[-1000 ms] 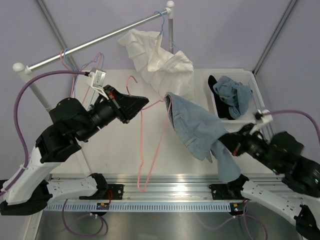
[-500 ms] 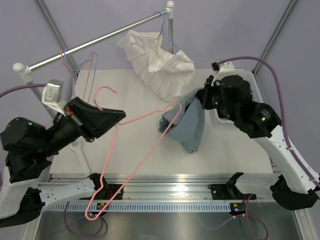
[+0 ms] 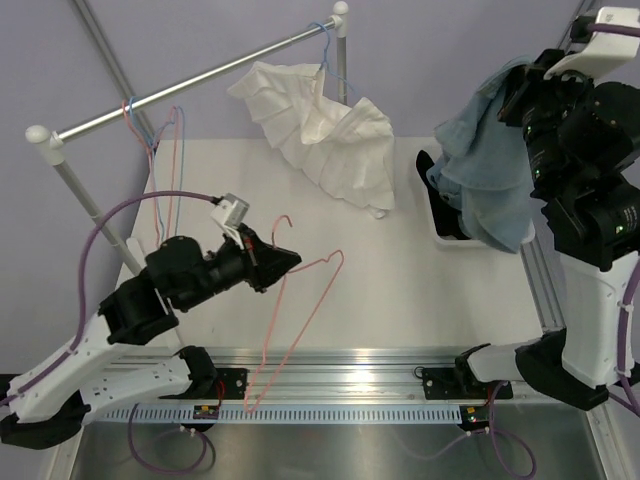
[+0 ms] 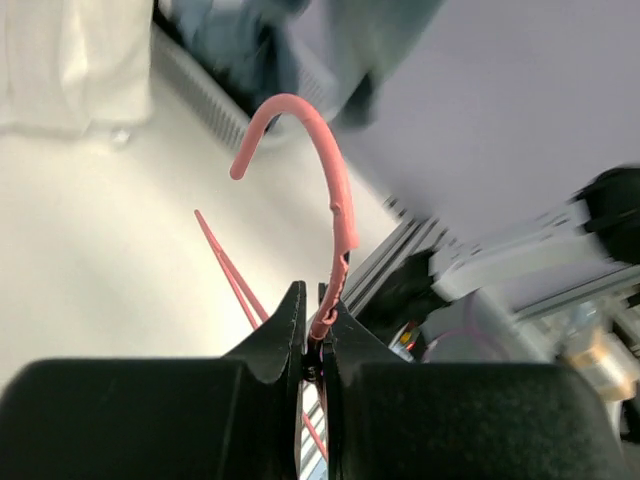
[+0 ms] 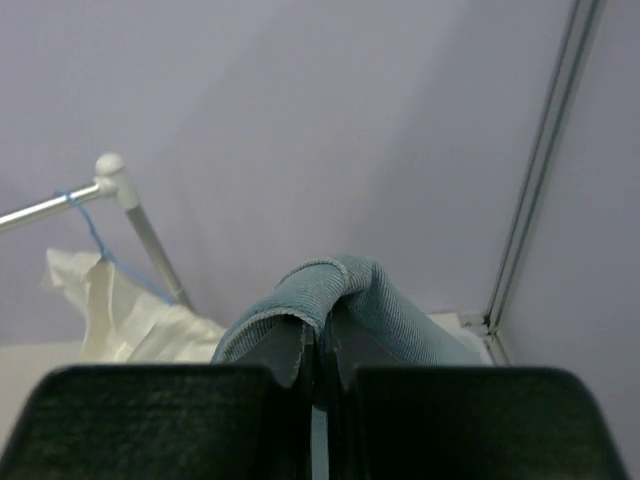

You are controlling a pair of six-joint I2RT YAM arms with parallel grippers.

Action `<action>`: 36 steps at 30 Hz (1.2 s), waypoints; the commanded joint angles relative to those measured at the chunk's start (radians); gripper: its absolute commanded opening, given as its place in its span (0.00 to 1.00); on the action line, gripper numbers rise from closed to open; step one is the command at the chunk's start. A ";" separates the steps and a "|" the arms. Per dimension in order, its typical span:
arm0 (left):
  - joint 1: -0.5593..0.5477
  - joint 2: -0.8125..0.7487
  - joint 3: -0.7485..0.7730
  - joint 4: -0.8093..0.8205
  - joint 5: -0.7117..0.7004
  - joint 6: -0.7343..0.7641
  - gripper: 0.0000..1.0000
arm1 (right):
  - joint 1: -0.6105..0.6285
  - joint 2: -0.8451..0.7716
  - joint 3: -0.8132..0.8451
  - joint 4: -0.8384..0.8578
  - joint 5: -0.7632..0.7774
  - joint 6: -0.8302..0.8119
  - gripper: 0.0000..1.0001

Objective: Remove the skirt from the hanger

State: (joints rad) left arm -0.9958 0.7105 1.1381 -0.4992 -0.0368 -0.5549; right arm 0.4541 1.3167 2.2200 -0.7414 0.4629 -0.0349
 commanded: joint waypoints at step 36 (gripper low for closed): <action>0.002 0.208 -0.225 0.278 0.006 0.007 0.00 | -0.644 0.220 -0.488 0.422 -0.394 0.354 0.00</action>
State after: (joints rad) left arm -0.9958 0.9314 0.9005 -0.2897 -0.0368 -0.5331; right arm -0.1764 1.5589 1.7966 -0.4076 0.0124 0.2310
